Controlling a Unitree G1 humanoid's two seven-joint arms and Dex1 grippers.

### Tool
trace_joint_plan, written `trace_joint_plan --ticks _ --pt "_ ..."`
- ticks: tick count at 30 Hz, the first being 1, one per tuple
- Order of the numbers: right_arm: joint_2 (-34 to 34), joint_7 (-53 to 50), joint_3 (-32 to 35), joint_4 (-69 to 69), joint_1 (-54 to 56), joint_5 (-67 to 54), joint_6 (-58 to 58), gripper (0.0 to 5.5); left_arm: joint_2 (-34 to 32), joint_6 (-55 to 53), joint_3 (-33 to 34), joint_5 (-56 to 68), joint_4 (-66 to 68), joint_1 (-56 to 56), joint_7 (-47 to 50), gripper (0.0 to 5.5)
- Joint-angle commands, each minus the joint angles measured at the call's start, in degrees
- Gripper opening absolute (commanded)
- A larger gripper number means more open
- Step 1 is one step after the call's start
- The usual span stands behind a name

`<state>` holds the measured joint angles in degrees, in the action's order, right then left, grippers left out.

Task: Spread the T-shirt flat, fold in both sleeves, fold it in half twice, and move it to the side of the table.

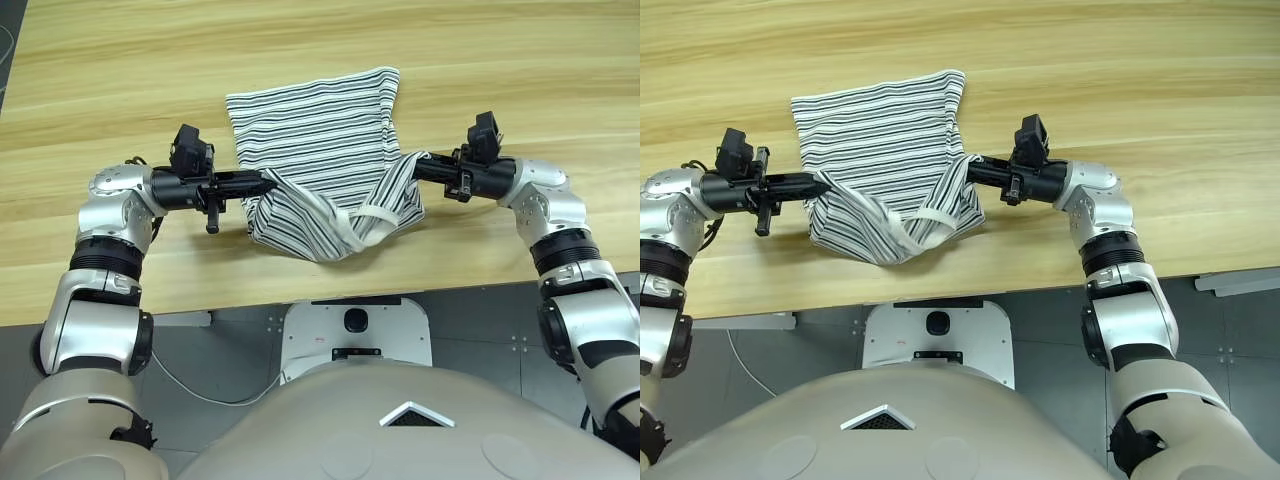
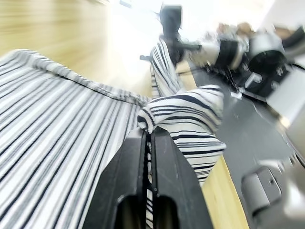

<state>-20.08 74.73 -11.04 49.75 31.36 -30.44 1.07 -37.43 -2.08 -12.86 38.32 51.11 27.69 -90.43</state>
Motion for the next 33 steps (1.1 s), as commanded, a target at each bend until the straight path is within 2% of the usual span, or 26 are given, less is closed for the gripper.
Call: trace_joint_plan --ticks 1,8,12,18,22,24,33 --pt "2.93 -5.93 3.68 8.14 5.9 4.75 3.41 0.1 2.56 0.4 6.71 -2.74 9.62 5.36 1.71 0.11" --pt "7.22 -12.85 10.0 13.74 12.84 8.17 7.44 0.1 5.22 1.98 17.87 -3.71 14.21 7.53 3.59 0.11" --pt "8.97 -18.05 11.48 15.9 16.72 11.06 8.13 0.1 6.37 2.41 22.41 -4.69 15.73 9.24 6.33 0.11" --pt "11.66 -30.07 9.69 20.84 18.82 19.2 7.93 0.1 7.93 5.8 24.89 -10.32 19.43 11.03 19.99 0.11" --pt "13.36 -39.69 10.88 23.75 20.56 22.21 5.71 0.1 9.37 6.37 24.24 -14.82 20.3 11.02 26.24 0.11" --pt "14.25 -44.41 11.58 25.16 21.15 23.39 4.58 0.1 10.07 6.85 24.18 -17.24 21.29 11.34 32.94 0.11" --pt "17.85 -53.01 21.24 26.95 23.61 20.46 1.53 0.1 12.98 4.73 31.37 -16.72 23.29 14.61 52.0 0.11"
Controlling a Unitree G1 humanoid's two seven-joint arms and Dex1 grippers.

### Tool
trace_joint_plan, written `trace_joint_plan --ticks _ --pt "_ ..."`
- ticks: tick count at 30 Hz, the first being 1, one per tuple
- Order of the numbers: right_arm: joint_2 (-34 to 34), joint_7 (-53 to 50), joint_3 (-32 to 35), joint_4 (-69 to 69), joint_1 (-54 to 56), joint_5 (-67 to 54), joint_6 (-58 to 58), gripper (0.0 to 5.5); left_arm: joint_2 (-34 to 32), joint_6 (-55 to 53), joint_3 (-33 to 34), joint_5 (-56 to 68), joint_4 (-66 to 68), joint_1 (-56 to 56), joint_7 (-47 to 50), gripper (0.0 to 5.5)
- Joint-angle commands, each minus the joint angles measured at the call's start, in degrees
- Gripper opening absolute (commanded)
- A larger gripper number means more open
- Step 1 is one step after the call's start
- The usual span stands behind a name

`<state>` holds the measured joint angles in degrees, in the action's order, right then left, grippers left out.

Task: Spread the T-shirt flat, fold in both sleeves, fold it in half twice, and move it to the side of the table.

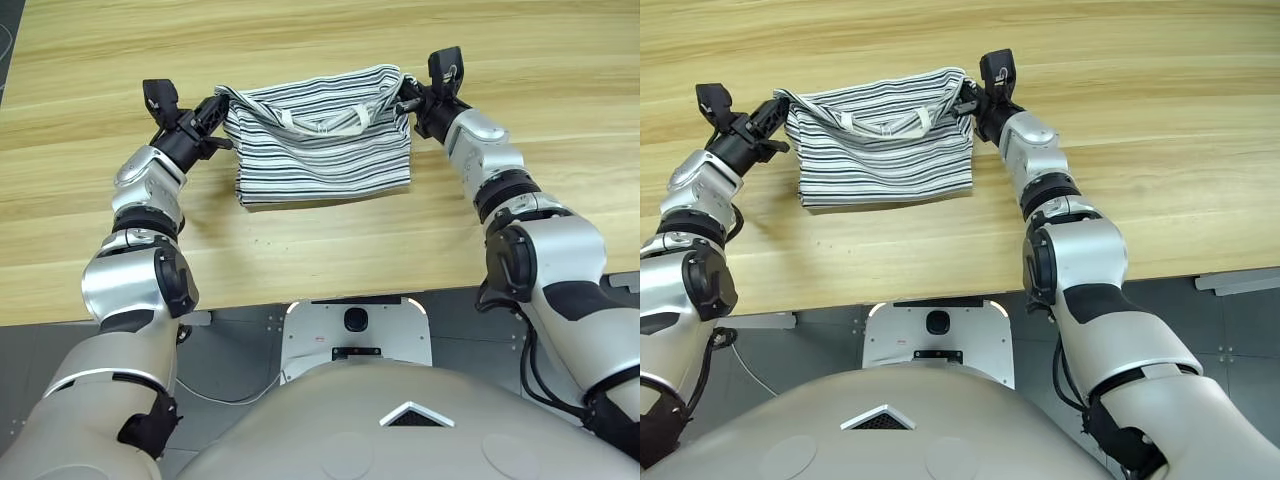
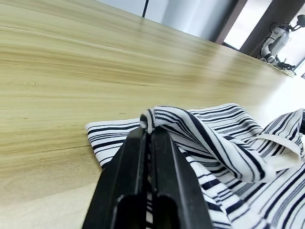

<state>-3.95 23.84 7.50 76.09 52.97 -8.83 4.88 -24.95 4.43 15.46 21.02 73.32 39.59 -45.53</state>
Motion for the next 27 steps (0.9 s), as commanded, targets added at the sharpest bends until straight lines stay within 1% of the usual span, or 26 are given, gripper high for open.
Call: trace_joint_plan --ticks 1,3,6,11,14,16,17,18,21,24,27 --pt "2.17 -2.95 3.63 0.7 2.16 -1.42 -2.85 0.1 0.7 -2.16 4.1 0.76 1.45 3.06 10.14 0.11" --pt "2.6 -4.52 6.27 0.7 2.85 -2.75 -3.79 0.1 1.12 -3.05 5.93 1.04 1.77 3.47 14.14 0.11" --pt "2.69 -5.72 9.0 0.59 3.55 -4.0 -4.56 0.1 1.56 -3.84 8.06 1.41 1.69 3.7 17.0 0.11" --pt "3.36 -6.01 11.76 0.9 3.76 -4.94 -8.08 0.1 2.49 -5.52 9.47 1.0 1.44 4.0 17.16 0.11" --pt "4.08 -5.47 12.12 0.73 3.8 -4.59 -8.58 0.1 3.12 -5.92 9.4 0.08 1.62 4.1 18.23 0.11" --pt "4.56 -5.81 11.55 0.68 3.52 -3.62 -8.24 0.1 3.48 -5.66 9.17 -0.57 1.56 4.04 18.38 0.43" --pt "4.67 -6.15 11.36 0.69 3.34 -3.27 -7.99 0.38 3.69 -5.47 9.09 -0.88 1.5 4.02 18.29 0.56" --pt "4.7 -6.44 11.26 0.7 3.22 -3.0 -7.83 0.48 3.86 -5.28 9.0 -1.17 1.42 4.05 18.12 0.7" --pt "4.47 -7.72 12.15 0.71 3.21 -3.12 -7.59 1.04 4.03 -5.14 9.1 -1.45 1.27 4.26 18.05 1.16" --pt "4.3 -9.14 13.32 0.72 3.31 -3.56 -7.33 1.66 3.92 -5.26 10.26 -0.98 1.21 4.63 18.29 1.73" --pt "4.33 -11.13 14.7 0.69 3.3 -4.06 -6.39 2.16 3.67 -5.13 11.57 -0.15 0.94 5.48 19.12 2.17"
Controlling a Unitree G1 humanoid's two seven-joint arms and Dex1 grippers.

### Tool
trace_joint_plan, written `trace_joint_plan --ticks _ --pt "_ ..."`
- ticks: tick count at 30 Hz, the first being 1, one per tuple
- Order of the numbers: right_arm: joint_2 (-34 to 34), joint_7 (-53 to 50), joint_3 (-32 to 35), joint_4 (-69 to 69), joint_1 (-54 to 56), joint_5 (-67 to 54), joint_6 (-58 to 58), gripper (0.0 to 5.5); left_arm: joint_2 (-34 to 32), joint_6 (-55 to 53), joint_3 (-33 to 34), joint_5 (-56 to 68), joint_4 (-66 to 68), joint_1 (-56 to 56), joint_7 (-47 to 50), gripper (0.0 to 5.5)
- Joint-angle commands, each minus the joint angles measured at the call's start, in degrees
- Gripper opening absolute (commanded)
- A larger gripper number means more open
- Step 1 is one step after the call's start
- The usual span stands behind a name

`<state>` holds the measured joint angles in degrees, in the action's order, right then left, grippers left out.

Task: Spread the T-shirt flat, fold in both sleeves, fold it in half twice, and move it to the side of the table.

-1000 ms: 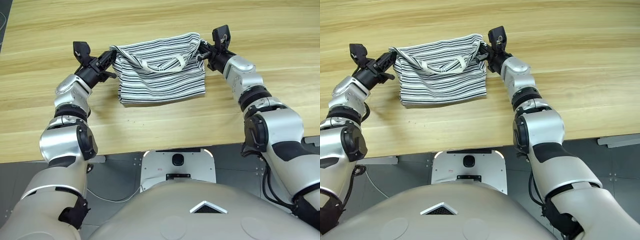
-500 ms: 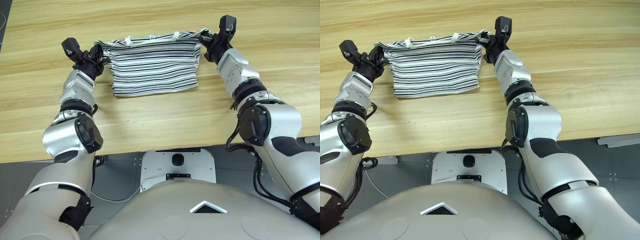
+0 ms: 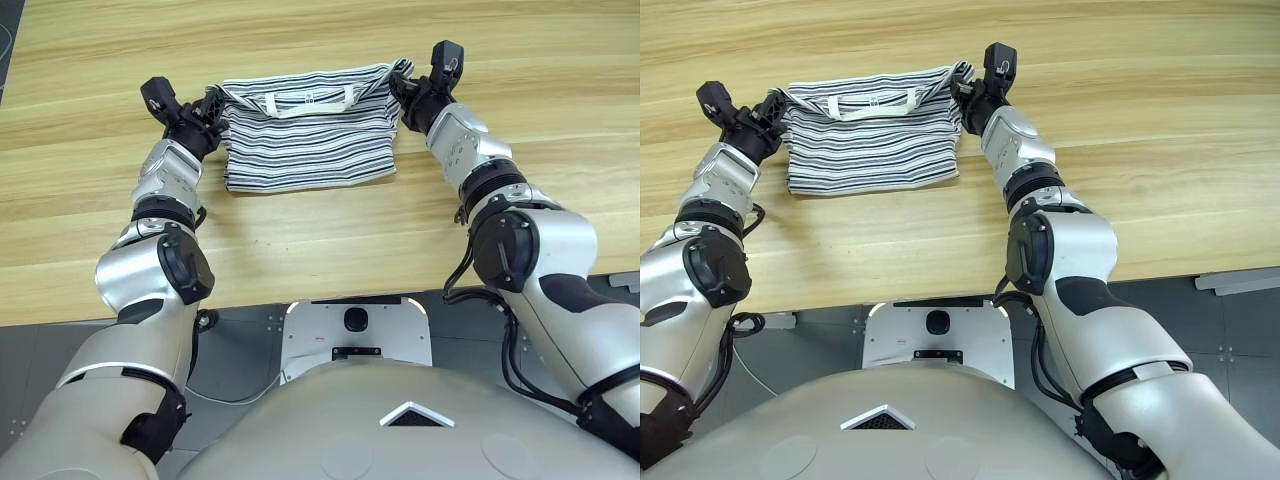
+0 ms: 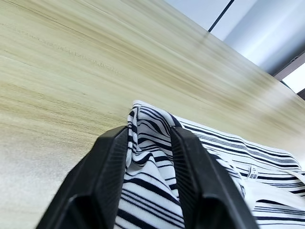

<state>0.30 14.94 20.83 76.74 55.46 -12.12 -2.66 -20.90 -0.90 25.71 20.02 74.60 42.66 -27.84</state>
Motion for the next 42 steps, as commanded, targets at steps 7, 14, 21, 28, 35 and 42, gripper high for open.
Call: trace_joint_plan --ticks 7,14,21,28,35,42 --pt "-0.03 -6.5 4.65 -0.68 1.36 -2.22 8.12 3.52 -1.89 4.69 7.73 5.41 -1.6 5.11 9.04 3.19" --pt "1.11 -0.9 -4.37 -1.74 -0.35 6.32 16.45 4.73 -1.73 14.78 6.71 4.01 -5.31 4.38 7.44 3.19" --pt "1.57 3.08 -24.33 -5.23 -5.11 24.1 22.16 4.73 0.82 30.8 -2.53 -6.32 -13.46 -4.18 9.65 3.19" --pt "6.49 2.59 -36.73 -5.73 -6.3 33.56 22.34 4.73 3.69 36.64 -6.41 -8.72 -20.72 -7.07 11.09 3.19" --pt "3.32 7.42 -49.95 -3.81 -8.9 44.66 21.33 4.73 4.89 37.67 -8.36 -8.63 -25.54 -8.38 11.57 3.19" --pt "-14.16 23.89 -61.2 -12.26 -11.92 50.53 32.53 4.73 5.21 37.73 -9.17 -8.67 -24.3 -7.43 11.91 3.19"
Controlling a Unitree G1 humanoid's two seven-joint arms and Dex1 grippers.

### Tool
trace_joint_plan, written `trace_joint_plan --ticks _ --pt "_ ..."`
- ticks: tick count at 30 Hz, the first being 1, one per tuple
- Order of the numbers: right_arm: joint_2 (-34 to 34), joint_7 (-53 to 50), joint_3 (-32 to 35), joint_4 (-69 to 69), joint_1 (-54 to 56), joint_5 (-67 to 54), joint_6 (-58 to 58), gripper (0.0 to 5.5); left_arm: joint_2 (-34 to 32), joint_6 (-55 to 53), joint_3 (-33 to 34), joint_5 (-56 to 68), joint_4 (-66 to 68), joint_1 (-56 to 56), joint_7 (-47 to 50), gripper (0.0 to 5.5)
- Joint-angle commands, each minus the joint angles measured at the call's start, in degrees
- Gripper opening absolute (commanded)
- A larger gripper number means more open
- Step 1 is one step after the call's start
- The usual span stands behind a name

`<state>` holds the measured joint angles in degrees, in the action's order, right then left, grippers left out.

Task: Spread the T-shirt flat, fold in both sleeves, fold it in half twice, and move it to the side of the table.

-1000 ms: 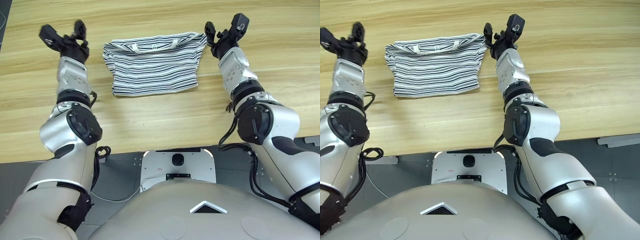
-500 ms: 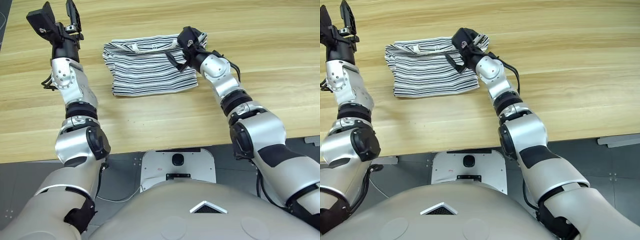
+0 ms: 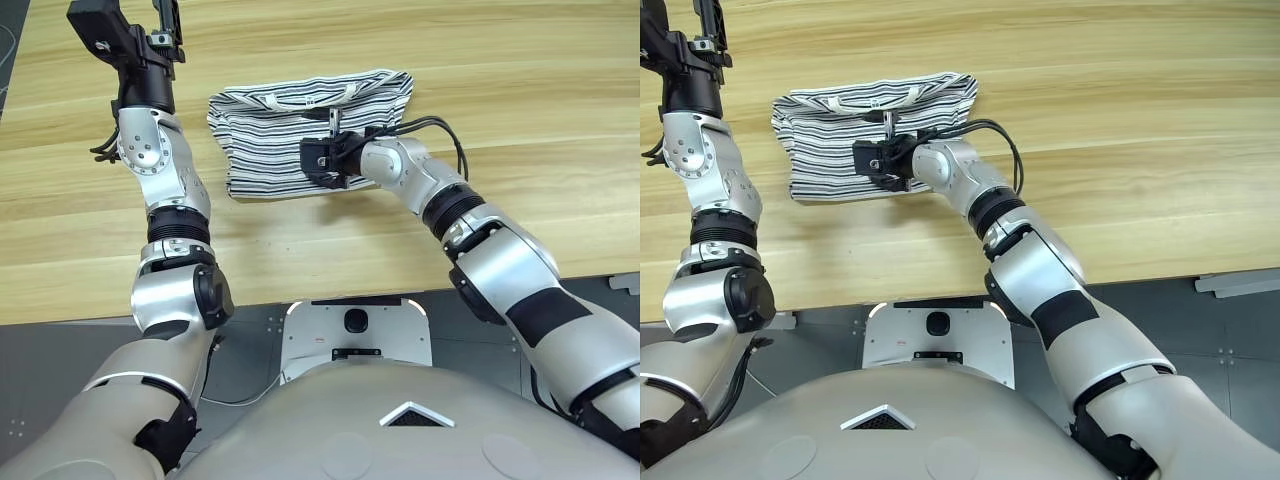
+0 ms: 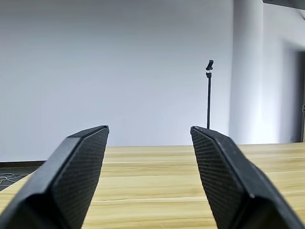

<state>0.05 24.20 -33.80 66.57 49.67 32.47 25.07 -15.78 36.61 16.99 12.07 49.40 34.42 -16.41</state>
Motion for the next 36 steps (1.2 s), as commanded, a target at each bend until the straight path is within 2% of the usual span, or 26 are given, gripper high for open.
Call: trace_joint_plan --ticks 1,4,9,13,19,24,27,30,32,36 --pt "-18.31 18.45 -7.32 -4.44 -5.82 5.55 8.64 4.73 0.04 0.24 -0.47 -0.64 1.06 0.94 0.5 3.19" --pt "-26.87 26.31 -7.47 -8.55 -4.13 3.51 14.94 4.73 -0.06 0.43 -0.41 -0.39 0.85 0.79 0.59 3.19" --pt "-34.16 32.46 -6.12 -10.97 -0.49 1.93 17.72 4.73 -0.48 0.57 -0.45 -0.42 0.56 0.17 0.45 3.19" --pt "-36.47 36.73 -6.74 -12.46 1.62 2.9 16.88 4.73 -1.38 0.87 0.24 -0.14 -0.38 -1.35 0.7 3.19" --pt "-32.07 29.25 -3.4 -14.44 5.87 2.55 16.46 4.73 -1.77 1.99 -0.59 -1.88 -3.09 -3.76 1.28 3.19" --pt "-32.54 29.64 4.42 -22.86 3.41 -6.73 12.31 4.73 -3.77 7.61 -10.4 -14.11 -8.73 -6.71 -1.54 3.19" --pt "-36.13 31.34 8.44 -29.06 -1.33 -12.18 10.69 4.73 -6.93 10.27 -17.02 -23.16 -12.98 -5.73 -3.61 3.19" --pt "-39.01 27.85 11.56 -32.66 -5.31 -14.0 14.57 4.73 -11.67 12.67 -23.15 -31.74 -15.51 -4.42 -6.83 3.19" --pt "-42.82 23.74 12.43 -32.27 -8.07 -11.08 20.22 4.73 -16.14 16.78 -29.18 -41.22 -14.25 -2.36 -8.02 3.19" --pt "-51.07 16.29 13.87 -27.49 -15.03 -7.31 37.08 4.75 -21.86 25.84 -37.73 -51.46 -10.29 -0.76 -8.28 3.77"
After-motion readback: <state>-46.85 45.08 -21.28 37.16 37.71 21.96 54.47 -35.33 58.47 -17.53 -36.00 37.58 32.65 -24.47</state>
